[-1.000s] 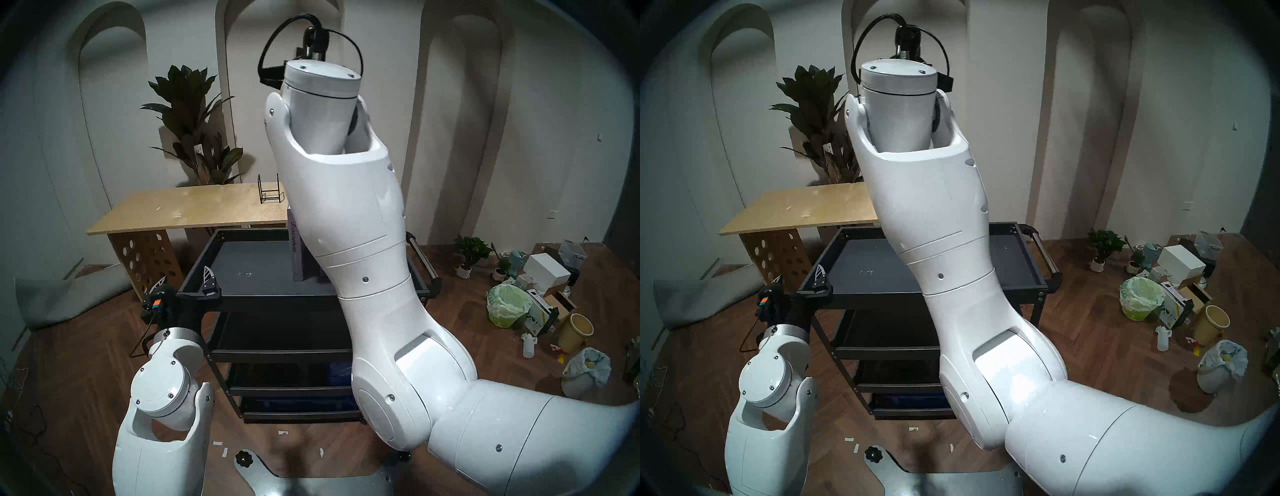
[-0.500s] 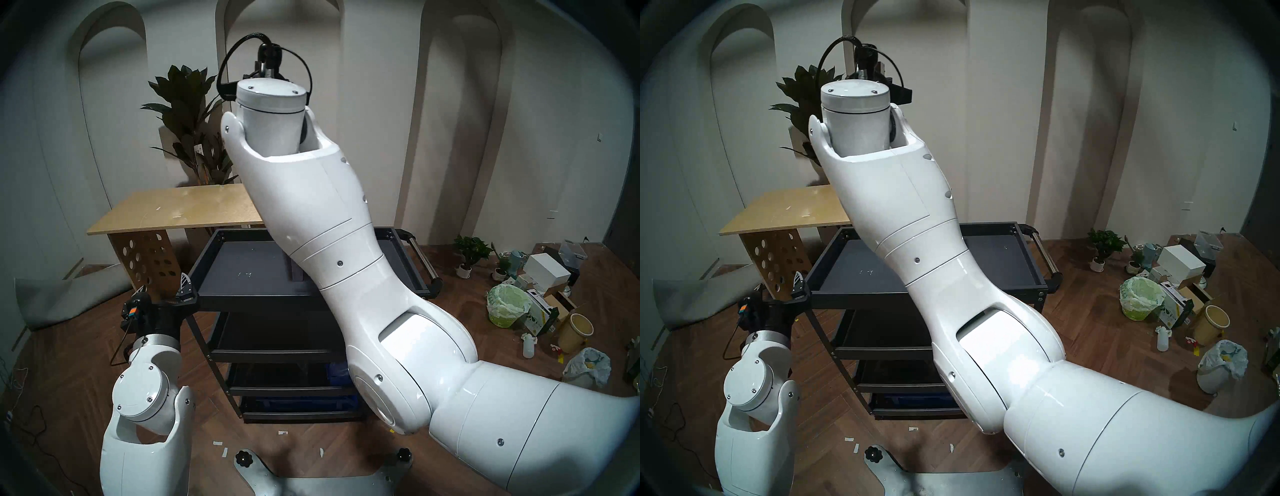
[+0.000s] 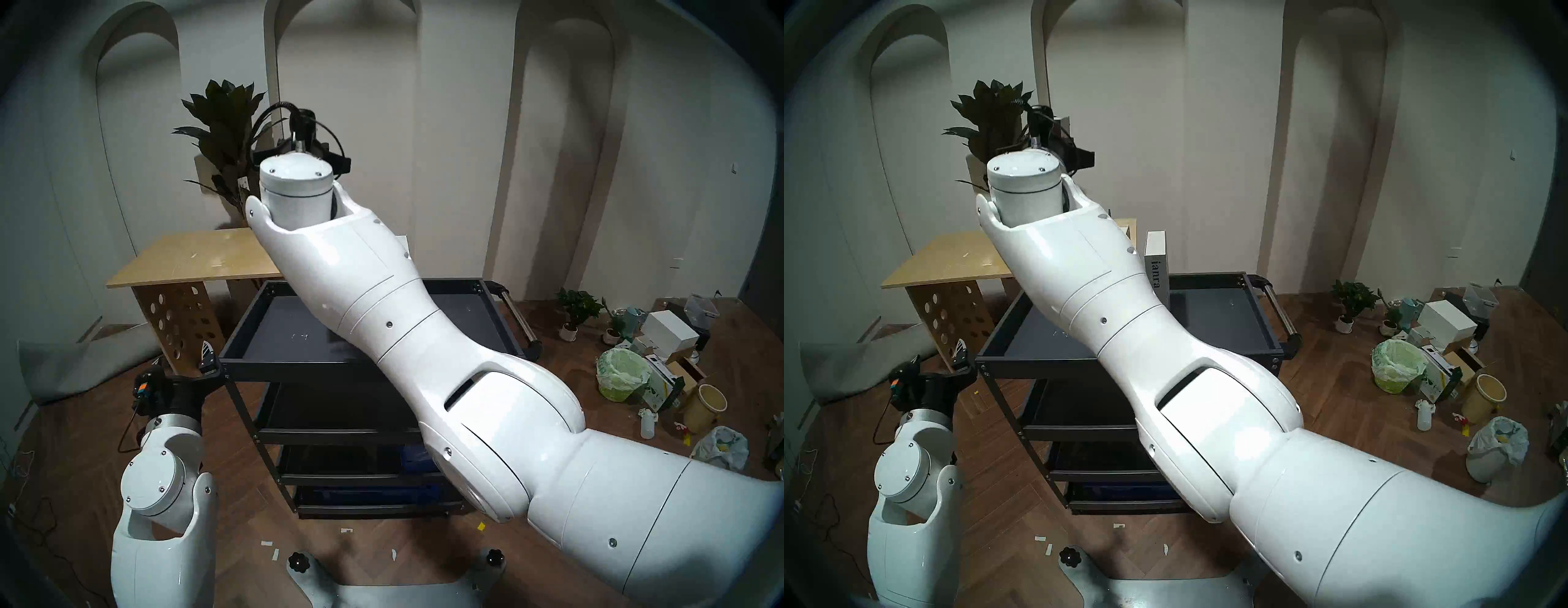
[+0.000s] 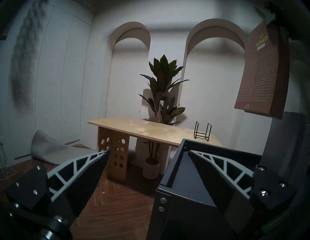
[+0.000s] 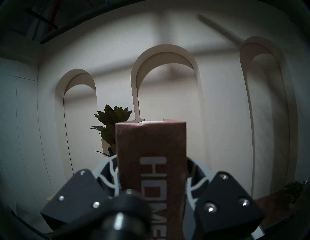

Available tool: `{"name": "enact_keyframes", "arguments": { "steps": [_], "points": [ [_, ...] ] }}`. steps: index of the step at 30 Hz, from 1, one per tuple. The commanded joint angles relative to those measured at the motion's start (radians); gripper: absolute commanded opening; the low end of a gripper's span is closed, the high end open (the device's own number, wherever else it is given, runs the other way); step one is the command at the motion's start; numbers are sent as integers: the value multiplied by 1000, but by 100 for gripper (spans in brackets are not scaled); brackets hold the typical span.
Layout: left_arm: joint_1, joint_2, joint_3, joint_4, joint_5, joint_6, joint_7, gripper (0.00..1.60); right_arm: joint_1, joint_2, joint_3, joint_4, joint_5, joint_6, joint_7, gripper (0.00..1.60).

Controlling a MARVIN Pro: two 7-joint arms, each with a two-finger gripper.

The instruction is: Sort the books onto the shelf by size, largest to the left

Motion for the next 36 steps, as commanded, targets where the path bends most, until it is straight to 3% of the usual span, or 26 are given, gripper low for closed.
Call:
{"name": "enact_keyframes", "arguments": {
  "steps": [1, 5, 6, 8, 9, 18, 36],
  "points": [
    [-2, 10, -26, 0, -15, -15, -14, 160, 44, -13, -54, 94, 44, -115, -8, 0],
    [-2, 12, -33, 8, -25, -17, -21, 160, 44, -13, -87, 161, 77, -167, -8, 0],
    [-2, 12, -34, 9, -28, -17, -23, 160, 46, -13, -101, 185, 86, -210, -10, 0],
    [-2, 13, -36, 10, -31, -18, -25, 160, 48, -13, -106, 193, 94, -185, -13, 0],
    [-1, 13, -40, 11, -36, -19, -28, 160, 52, -13, -130, 228, 105, -228, -16, 0],
    [2, 14, -51, 18, -53, -22, -38, 160, 57, -13, -220, 320, 155, -328, -33, 0],
    [16, 13, -60, 17, -75, -30, -53, 160, 54, -13, -357, 430, 251, -408, -70, 0]
  ]
}}
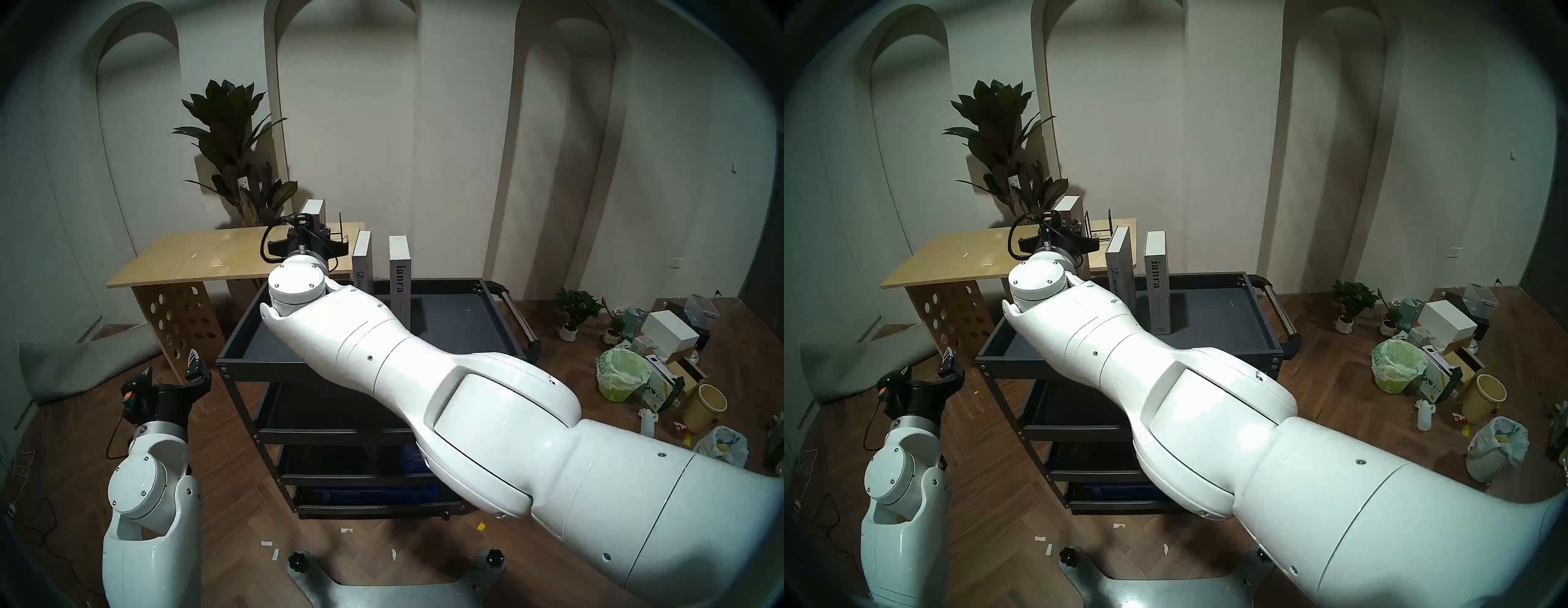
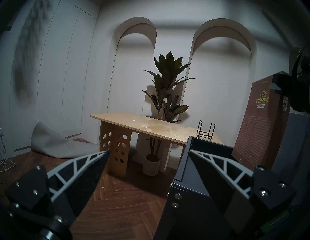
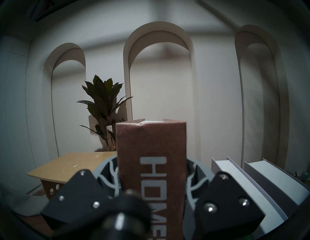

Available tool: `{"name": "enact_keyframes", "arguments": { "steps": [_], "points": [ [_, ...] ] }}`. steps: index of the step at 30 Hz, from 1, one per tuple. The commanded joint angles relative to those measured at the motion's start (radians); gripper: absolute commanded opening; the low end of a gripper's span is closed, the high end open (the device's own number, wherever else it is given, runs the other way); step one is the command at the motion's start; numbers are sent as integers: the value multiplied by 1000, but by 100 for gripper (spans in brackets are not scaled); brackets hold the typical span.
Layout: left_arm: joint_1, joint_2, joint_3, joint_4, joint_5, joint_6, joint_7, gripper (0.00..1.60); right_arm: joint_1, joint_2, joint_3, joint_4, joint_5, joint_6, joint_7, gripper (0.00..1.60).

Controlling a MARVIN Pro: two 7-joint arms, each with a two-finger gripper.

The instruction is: Sort the books onto the shelf by size, largest to the left

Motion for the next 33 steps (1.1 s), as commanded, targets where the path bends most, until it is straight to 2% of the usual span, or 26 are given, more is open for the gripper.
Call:
{"name": "enact_keyframes", "arguments": {
  "steps": [1, 13, 33],
  "points": [
    [2, 3, -3, -18, 5, -13, -4, 160, 29, -12, -40, 4, 23, -34, -5, 0],
    [4, 2, -1, -15, 3, -14, -11, 160, 22, -12, -99, 78, 65, -93, 6, 0],
    [2, -1, 3, -14, 11, -14, -13, 160, 33, -12, -163, 117, 137, -103, 0, 0]
  ]
}}
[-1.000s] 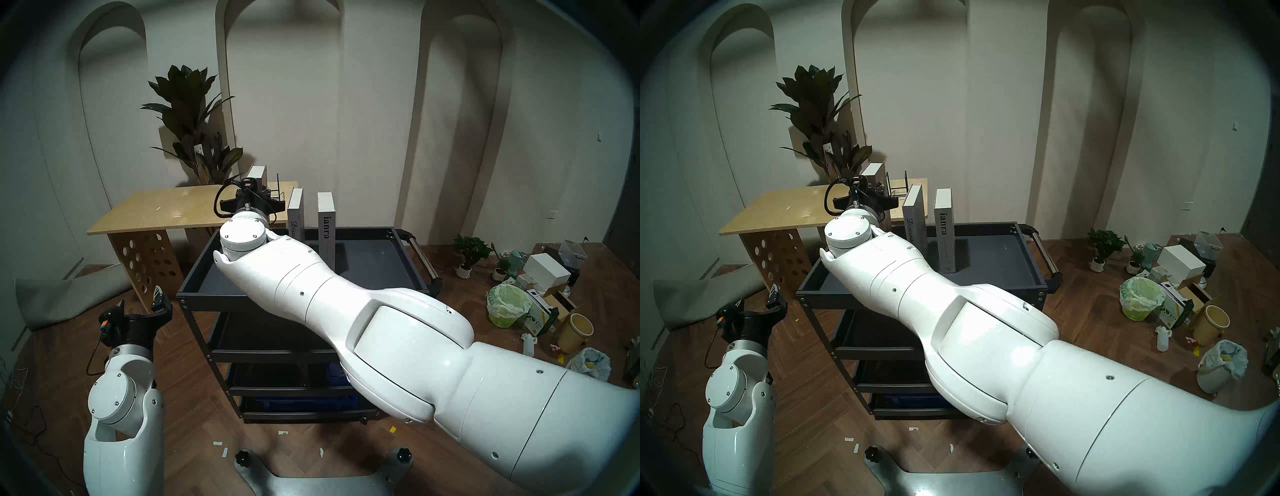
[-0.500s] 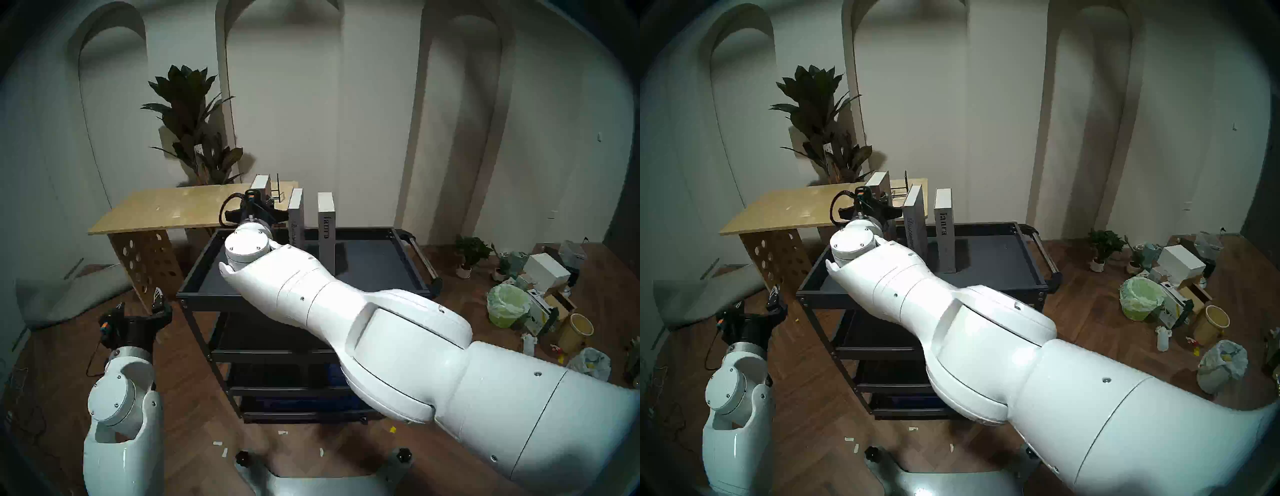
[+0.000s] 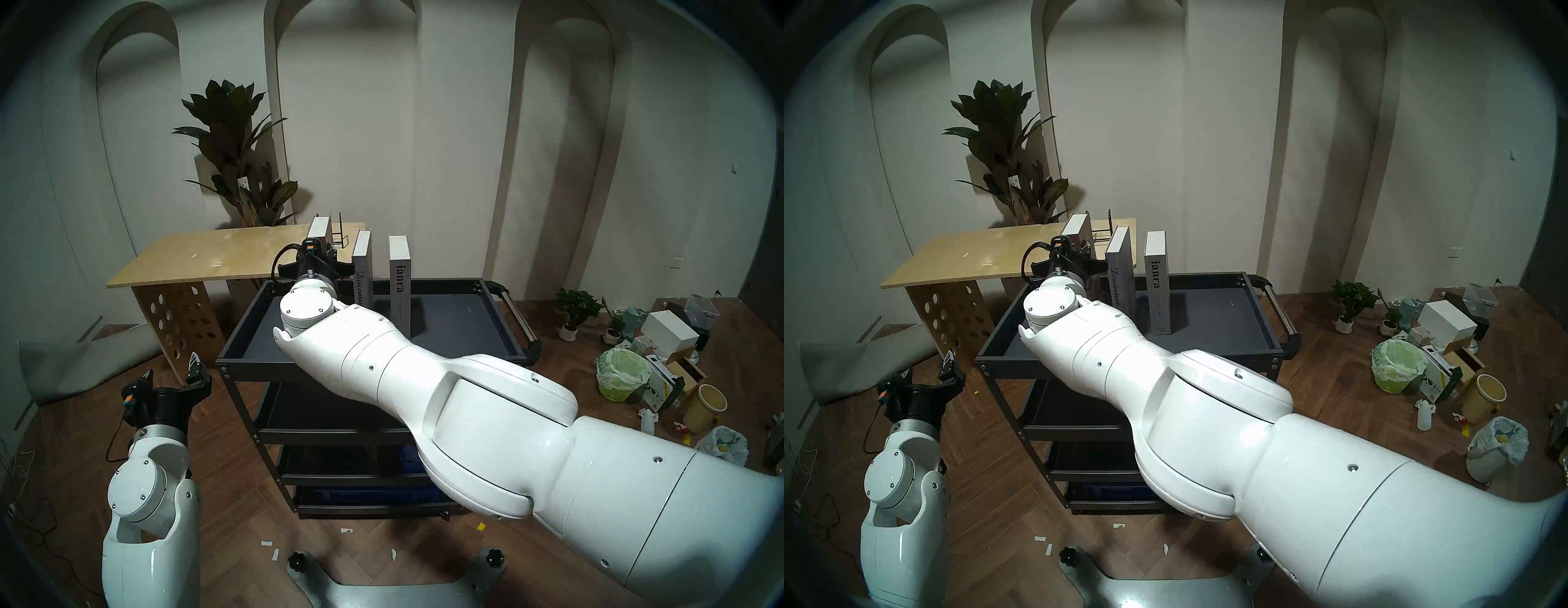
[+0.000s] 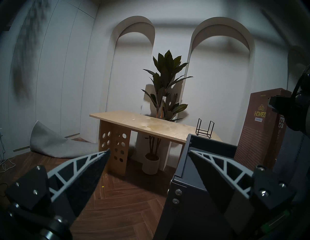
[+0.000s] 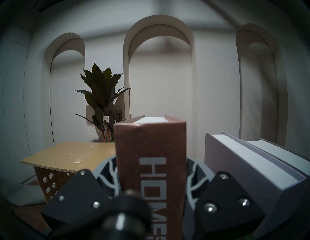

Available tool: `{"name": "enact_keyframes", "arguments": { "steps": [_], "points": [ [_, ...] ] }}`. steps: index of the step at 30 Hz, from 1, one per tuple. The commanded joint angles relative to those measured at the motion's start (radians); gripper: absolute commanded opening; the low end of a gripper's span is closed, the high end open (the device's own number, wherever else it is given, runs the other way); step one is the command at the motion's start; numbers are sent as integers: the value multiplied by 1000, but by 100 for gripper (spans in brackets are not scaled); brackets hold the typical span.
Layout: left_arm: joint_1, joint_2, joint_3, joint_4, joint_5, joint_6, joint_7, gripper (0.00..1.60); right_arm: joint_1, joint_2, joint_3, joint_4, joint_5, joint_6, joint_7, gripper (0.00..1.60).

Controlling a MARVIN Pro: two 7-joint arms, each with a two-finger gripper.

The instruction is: Sort the books onto the shelf by size, largest to the left

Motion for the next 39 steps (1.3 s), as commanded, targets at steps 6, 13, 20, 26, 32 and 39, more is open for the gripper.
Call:
{"name": "enact_keyframes", "arguments": {
  "steps": [6, 13, 20, 26, 32, 39],
  "points": [
    [-12, 1, 10, -14, 10, -8, -1, 160, 14, -10, -32, 0, 29, -20, -38, 0],
    [-21, 4, 20, -10, 14, -7, -2, 160, 15, -10, -55, 4, 54, -30, -58, 0],
    [-28, 6, 26, -6, 17, -6, -3, 160, 17, -10, -78, 12, 72, -37, -67, 0],
    [-34, 9, 29, -1, 19, -5, -4, 160, 20, -10, -98, 17, 84, -41, -74, 12],
    [-41, 11, 33, 3, 17, -3, -7, 160, 23, -10, -119, 21, 97, -45, -86, 136],
    [-46, 11, 38, 5, 16, -1, -10, 160, 30, -10, -138, 28, 119, -50, -93, 160]
  ]
}}
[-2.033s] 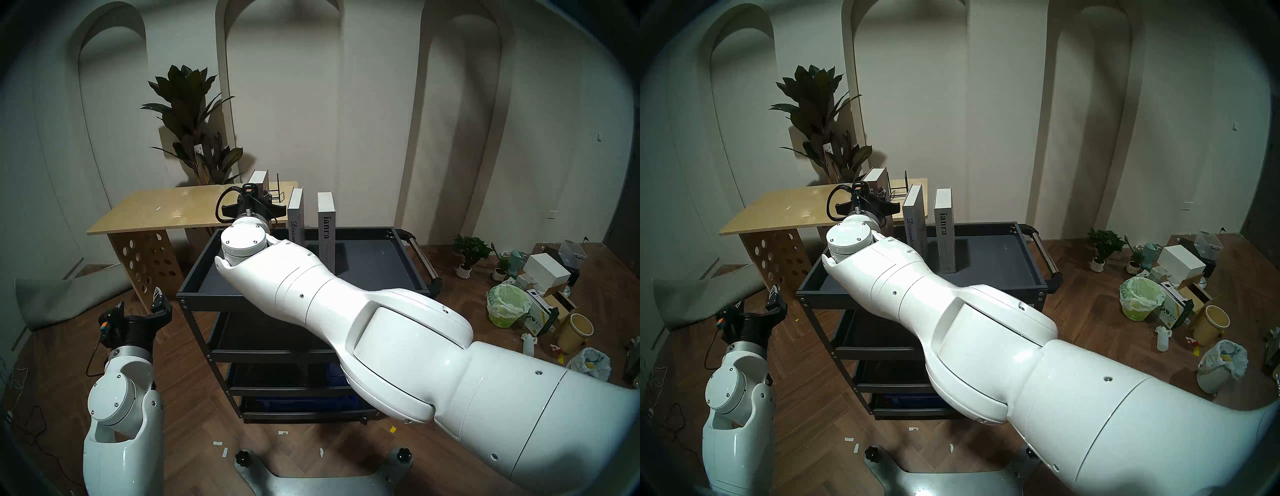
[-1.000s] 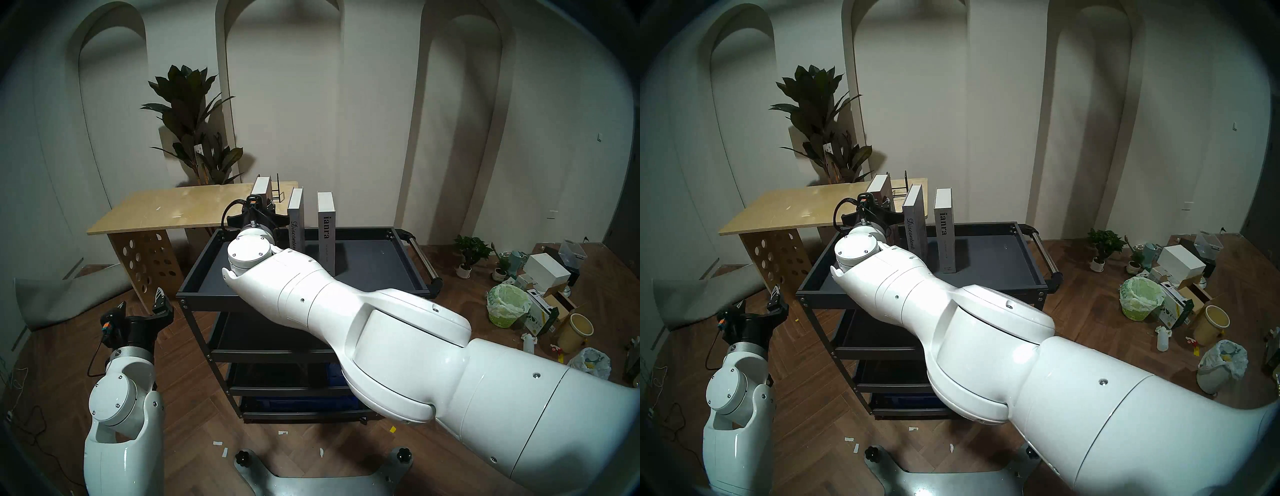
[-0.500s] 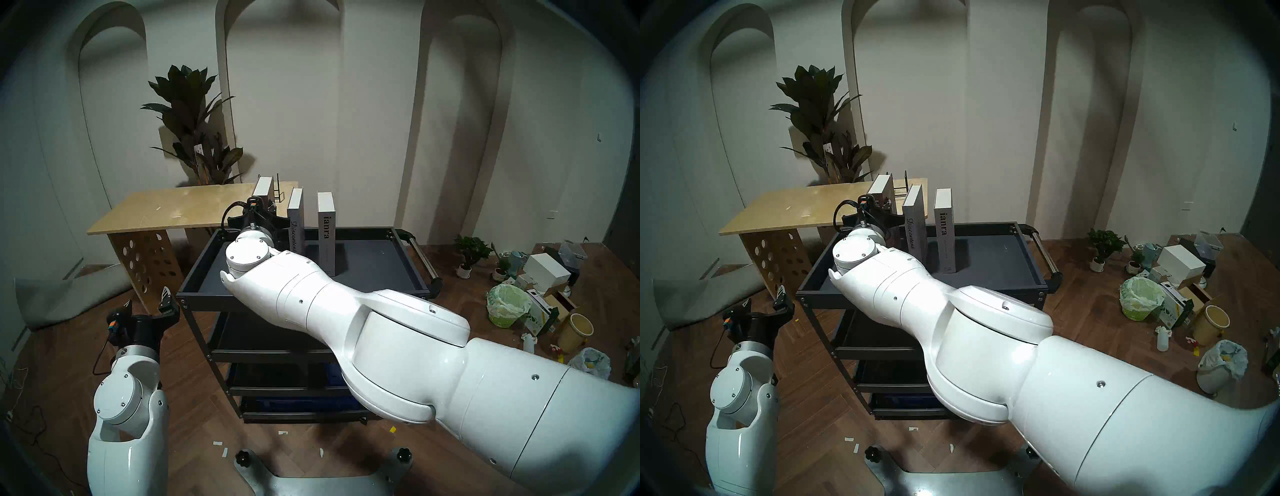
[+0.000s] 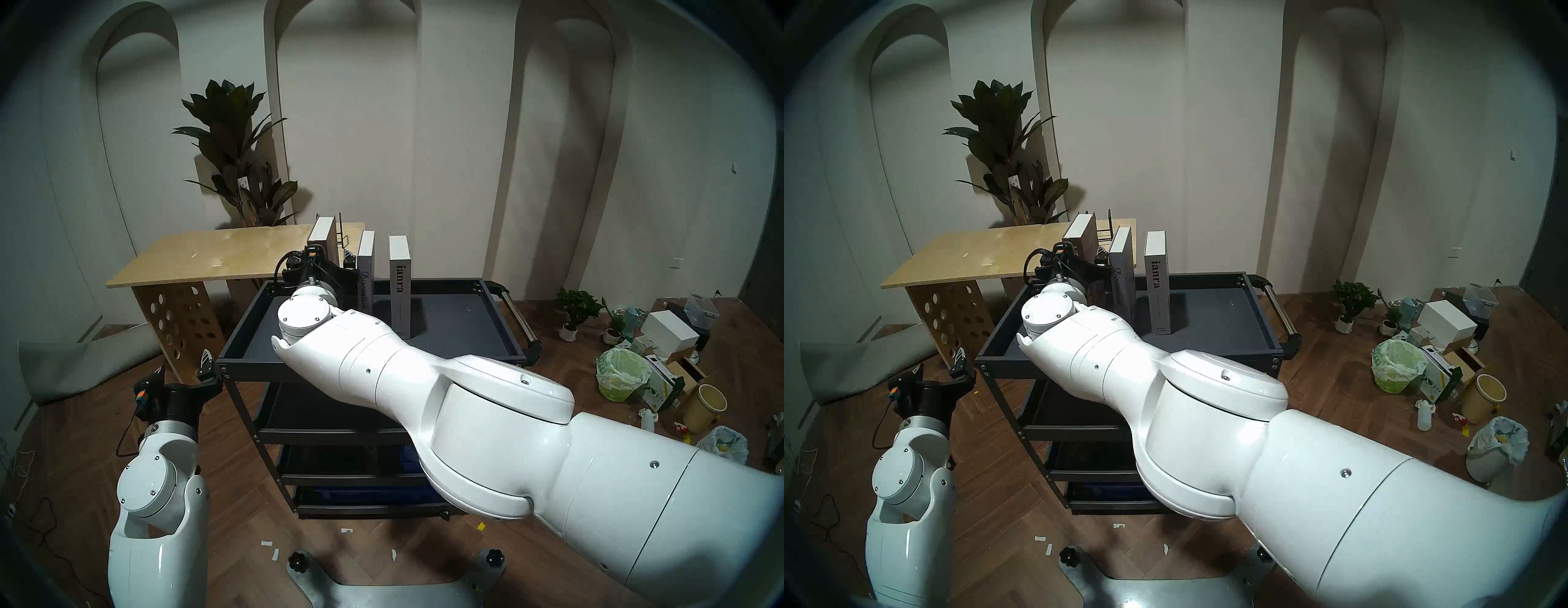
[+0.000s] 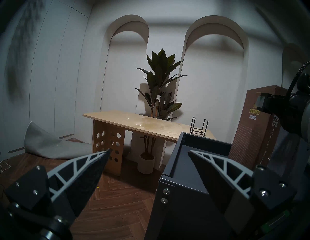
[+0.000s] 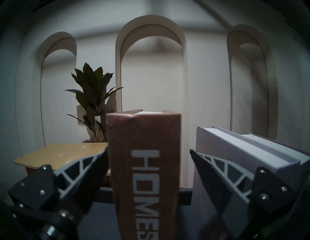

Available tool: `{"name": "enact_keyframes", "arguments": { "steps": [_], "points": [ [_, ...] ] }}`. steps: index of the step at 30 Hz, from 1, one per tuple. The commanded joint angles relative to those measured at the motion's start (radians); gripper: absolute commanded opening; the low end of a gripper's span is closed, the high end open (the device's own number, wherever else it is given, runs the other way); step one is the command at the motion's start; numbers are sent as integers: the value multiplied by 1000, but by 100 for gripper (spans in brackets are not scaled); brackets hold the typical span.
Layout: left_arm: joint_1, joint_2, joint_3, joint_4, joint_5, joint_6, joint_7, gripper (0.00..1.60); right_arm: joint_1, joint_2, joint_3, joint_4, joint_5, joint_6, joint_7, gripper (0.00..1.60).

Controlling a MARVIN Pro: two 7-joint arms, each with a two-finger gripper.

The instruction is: Sort the books onto the shelf by size, largest to the left

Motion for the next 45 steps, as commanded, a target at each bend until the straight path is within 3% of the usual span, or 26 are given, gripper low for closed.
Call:
{"name": "enact_keyframes", "arguments": {
  "steps": [1, 24, 37, 45],
  "points": [
    [-17, 4, 1, -16, -3, -2, -2, 160, 18, -4, -12, -5, 6, -9, -2, 160],
    [-21, 2, 9, -17, -2, -6, -5, 160, 72, -4, -57, -48, 21, -88, -78, 160],
    [-24, 3, 20, -26, 5, -10, -9, 160, 153, -4, -34, -175, -19, -223, -174, 160],
    [-30, 11, 60, -40, 17, -9, -27, 160, 203, 94, -33, -271, -79, -233, -266, 160]
  ]
}}
